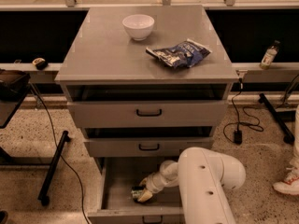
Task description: Pick green can from bottom drawer and place on counter
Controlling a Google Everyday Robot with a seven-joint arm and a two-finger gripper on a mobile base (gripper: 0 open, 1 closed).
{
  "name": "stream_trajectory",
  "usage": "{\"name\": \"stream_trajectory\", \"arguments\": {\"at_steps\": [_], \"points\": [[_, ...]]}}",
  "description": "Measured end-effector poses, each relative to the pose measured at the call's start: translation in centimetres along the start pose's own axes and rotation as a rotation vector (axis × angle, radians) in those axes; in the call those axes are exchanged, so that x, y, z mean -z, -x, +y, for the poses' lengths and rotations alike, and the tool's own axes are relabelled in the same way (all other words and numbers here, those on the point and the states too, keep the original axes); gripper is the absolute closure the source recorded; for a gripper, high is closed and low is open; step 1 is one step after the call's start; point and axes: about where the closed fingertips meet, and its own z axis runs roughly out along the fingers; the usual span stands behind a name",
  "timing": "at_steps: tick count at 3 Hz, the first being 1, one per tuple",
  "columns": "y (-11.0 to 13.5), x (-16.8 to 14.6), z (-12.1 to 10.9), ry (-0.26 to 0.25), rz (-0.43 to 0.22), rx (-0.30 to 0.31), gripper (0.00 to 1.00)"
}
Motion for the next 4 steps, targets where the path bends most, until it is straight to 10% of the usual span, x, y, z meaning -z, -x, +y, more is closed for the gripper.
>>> {"name": "stream_trajectory", "arguments": {"at_steps": [2,4], "points": [[0.7,2.0,0.1,-0.051,-0.05,0.012,0.86],[12.8,18.9,2.4,-0.361,-0.262,0.307,0.87]]}}
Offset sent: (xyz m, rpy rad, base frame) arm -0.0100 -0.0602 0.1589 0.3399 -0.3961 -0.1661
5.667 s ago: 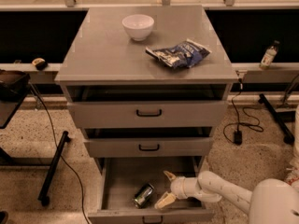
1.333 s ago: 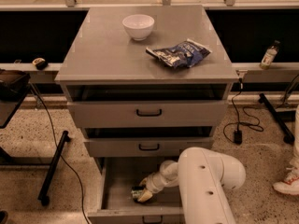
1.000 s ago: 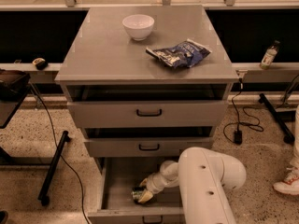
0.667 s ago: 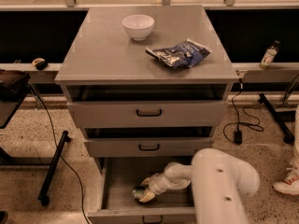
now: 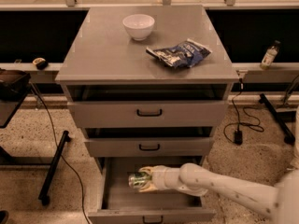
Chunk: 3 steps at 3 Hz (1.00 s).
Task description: Pick green can from bottom drawer and place on counter
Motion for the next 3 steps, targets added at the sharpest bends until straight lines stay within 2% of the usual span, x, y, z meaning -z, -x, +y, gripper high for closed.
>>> {"name": "stream_trajectory", "arguments": {"at_steps": [1,2,3], "points": [[4.5,8.1,-1.5,-0.093,-0.003,0.044,0.87],[8.3,16.2,-3.9,-0.149,0.01,0.083,1.0],[8.7,17.8,-4.8,-0.165,0.025,0.103,1.0]]}}
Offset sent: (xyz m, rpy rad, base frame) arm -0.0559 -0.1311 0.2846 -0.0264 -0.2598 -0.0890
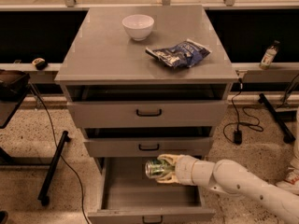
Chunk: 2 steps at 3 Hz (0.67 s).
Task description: Pick green can from bottom drawer and place on counter
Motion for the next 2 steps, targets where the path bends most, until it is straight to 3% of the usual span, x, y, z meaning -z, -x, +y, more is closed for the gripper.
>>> {"name": "stream_trajectory", "arguments": {"at_steps": [1,2], "points": [[0.4,0.6,-0.4,-0.019,-0.012,0.001,1.0],[2.4,3.7,-4.4,-0.099,-0.059,0.043,1.0]]}}
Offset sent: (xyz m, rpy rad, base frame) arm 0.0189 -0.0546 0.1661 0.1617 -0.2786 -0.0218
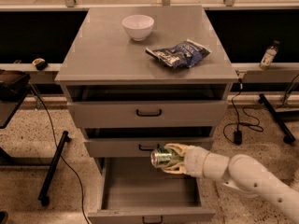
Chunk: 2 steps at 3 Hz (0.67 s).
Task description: Pick green can from bottom drawer and place on counter
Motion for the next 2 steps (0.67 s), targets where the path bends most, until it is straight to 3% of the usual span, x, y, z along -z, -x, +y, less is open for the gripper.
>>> {"name": "stream_trajectory", "arguments": {"at_steps": [1,2], "points": [[4.4,4.8,-6.9,-0.078,-0.057,0.061,1.0],[8.7,8.7,-12.8,-0.108,-0.043,0.127,1.0]]}}
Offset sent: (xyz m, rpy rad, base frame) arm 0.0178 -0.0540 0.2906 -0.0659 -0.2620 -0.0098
